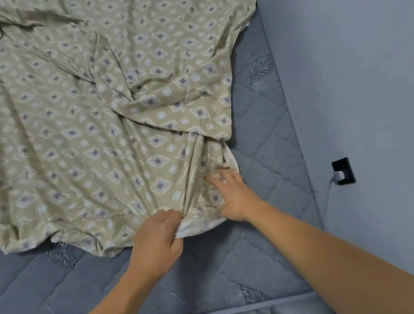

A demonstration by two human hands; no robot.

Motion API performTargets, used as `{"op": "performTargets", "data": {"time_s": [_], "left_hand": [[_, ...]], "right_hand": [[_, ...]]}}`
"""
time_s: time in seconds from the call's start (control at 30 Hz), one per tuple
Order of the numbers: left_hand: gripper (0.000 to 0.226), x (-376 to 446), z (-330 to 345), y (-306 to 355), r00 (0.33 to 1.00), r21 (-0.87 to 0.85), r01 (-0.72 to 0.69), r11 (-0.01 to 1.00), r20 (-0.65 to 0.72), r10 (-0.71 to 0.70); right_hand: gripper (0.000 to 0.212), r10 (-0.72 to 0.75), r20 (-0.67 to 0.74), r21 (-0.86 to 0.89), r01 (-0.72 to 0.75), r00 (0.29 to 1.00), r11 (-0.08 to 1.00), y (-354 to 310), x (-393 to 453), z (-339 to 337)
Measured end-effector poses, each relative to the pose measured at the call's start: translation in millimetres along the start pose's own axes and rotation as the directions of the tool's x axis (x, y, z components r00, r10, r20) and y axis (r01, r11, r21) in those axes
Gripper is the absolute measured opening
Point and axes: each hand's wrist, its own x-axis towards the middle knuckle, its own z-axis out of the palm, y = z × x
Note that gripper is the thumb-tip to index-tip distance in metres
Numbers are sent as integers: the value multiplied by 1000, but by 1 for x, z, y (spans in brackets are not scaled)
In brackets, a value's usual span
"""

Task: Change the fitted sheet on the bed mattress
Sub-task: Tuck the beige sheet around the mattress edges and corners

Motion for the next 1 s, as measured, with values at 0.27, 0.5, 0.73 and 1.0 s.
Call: {"op": "performTargets", "data": {"time_s": [0.27, 0.5, 0.73, 1.0], "left_hand": [[4, -23, 6, -46, 987, 128, 69, 989, 132, -86], [34, -13, 14, -36, 832, 441, 181, 879, 407, -376], [74, 29, 45, 2, 836, 259, 84, 962, 506, -210], [55, 76, 60, 1, 865, 280, 139, 950, 432, -254]], "right_hand": [[19, -124, -225, -358, 36, 966, 933, 30, 2, 20], [18, 42, 298, -320, 58, 954, 946, 22, -54, 10], [23, 329, -333, 247, -255, 884, 935, 34, -23, 3], [16, 321, -59, 747, -171, 945, 643, 27, 12, 6]]}}
